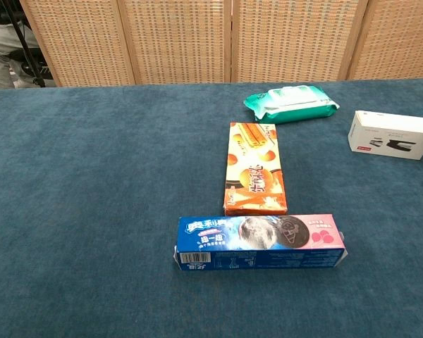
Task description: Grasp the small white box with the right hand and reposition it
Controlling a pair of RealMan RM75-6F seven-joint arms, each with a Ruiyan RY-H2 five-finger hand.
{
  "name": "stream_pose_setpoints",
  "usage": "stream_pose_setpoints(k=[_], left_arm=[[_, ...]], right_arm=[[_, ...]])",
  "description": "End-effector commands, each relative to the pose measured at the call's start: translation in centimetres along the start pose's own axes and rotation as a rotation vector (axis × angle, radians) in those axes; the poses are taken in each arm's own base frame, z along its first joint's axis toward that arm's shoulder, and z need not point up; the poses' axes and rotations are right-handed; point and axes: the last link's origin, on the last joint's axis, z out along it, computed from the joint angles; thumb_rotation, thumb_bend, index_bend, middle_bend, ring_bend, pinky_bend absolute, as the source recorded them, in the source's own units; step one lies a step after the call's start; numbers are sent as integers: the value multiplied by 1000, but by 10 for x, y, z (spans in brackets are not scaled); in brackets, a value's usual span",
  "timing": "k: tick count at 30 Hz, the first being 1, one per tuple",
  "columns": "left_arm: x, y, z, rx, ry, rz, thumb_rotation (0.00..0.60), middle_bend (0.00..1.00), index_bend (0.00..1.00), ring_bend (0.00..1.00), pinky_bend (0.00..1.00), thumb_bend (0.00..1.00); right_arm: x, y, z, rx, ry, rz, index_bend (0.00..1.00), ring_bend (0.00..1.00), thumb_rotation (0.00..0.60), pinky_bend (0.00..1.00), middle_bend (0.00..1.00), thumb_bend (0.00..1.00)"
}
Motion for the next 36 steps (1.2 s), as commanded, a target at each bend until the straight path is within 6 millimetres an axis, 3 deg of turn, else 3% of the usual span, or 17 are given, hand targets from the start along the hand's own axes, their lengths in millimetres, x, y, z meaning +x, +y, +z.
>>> stream_pose_setpoints(k=[1, 5, 10, 21, 26, 36], left_arm=[[0, 0, -1, -2, -2, -2, 600, 0, 0, 0, 0, 0], [0, 1, -3, -7, 0, -1, 600, 0, 0, 0, 0, 0], [1, 2, -3, -7, 7, 1, 600, 0, 0, 0, 0, 0], [-4, 0, 3, 15, -2, 19, 600, 0, 0, 0, 0, 0], [-7, 0, 7, 27, -6, 29, 600, 0, 0, 0, 0, 0], [-11, -2, 14, 58, -15, 39, 600, 0, 0, 0, 0, 0]], right_arm=[[6, 6, -30, -61, 9, -7, 0, 0, 600, 0, 0, 0], [7, 8, -40, -109, -26, -47, 0, 0, 600, 0, 0, 0], [9, 4, -34, -110, -51, -37, 0, 0, 600, 0, 0, 0], [-8, -26, 59, -17, -179, -57, 0, 0, 600, 0, 0, 0], [-30, -30, 97, -51, -273, -130, 0, 0, 600, 0, 0, 0], [-81, -29, 136, -151, -429, -178, 0, 0, 600, 0, 0, 0]])
